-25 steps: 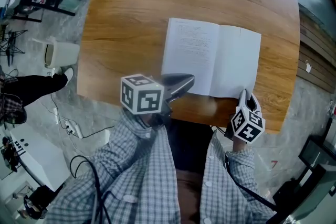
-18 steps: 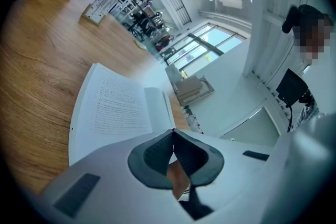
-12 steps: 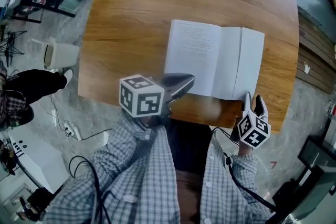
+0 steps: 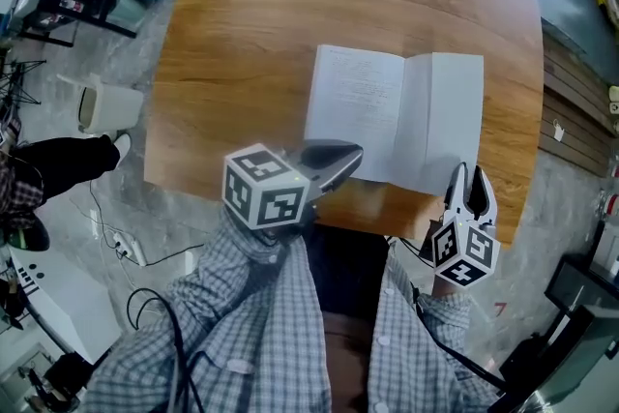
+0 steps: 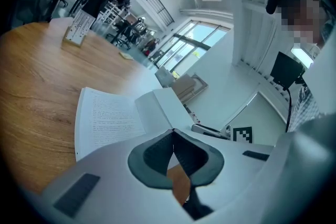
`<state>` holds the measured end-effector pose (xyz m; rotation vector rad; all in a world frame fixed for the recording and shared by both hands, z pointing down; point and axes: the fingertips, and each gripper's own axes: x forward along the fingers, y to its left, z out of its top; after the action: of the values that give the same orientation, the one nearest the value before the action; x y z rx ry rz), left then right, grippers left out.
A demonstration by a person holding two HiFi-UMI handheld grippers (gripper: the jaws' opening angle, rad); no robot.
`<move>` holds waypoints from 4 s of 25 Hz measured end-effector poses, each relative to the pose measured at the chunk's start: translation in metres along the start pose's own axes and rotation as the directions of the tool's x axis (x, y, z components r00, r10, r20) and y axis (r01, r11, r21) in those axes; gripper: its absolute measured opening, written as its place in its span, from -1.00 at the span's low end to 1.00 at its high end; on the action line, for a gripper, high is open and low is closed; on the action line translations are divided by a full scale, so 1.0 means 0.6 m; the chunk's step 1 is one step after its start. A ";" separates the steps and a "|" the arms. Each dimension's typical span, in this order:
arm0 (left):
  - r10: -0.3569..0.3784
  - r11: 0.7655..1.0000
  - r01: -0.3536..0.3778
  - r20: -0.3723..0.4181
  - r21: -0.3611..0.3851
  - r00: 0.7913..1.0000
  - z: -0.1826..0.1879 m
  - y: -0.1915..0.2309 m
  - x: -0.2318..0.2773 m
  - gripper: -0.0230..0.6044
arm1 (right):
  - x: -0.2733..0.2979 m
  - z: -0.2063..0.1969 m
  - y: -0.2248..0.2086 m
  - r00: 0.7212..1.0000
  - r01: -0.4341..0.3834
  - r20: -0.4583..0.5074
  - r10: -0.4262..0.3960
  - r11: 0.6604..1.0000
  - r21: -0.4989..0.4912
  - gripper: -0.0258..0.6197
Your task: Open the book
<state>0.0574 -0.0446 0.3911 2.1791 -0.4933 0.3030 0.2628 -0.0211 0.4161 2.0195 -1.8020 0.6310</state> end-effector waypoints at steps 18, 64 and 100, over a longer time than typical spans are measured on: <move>0.008 0.999 -0.010 0.033 0.049 0.999 0.026 -0.003 -0.031 -0.89 | -0.015 0.065 -0.009 0.996 0.070 0.063 -0.060 0.985 -0.160 -0.36; 0.070 0.997 -0.071 0.071 0.010 0.995 0.030 0.032 -0.065 -0.89 | 0.133 -0.101 0.199 0.980 -0.194 -0.177 0.097 0.695 -0.692 -0.86; 0.123 0.899 -0.310 0.501 0.309 0.857 0.175 -0.006 -0.124 -0.89 | 0.026 0.145 0.194 0.908 -0.272 0.278 0.315 0.945 -0.184 -0.86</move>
<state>-0.0026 -0.1085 0.2967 2.5894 -1.0406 -0.0257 0.1562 -0.0953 0.3485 1.8434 -2.2902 0.2660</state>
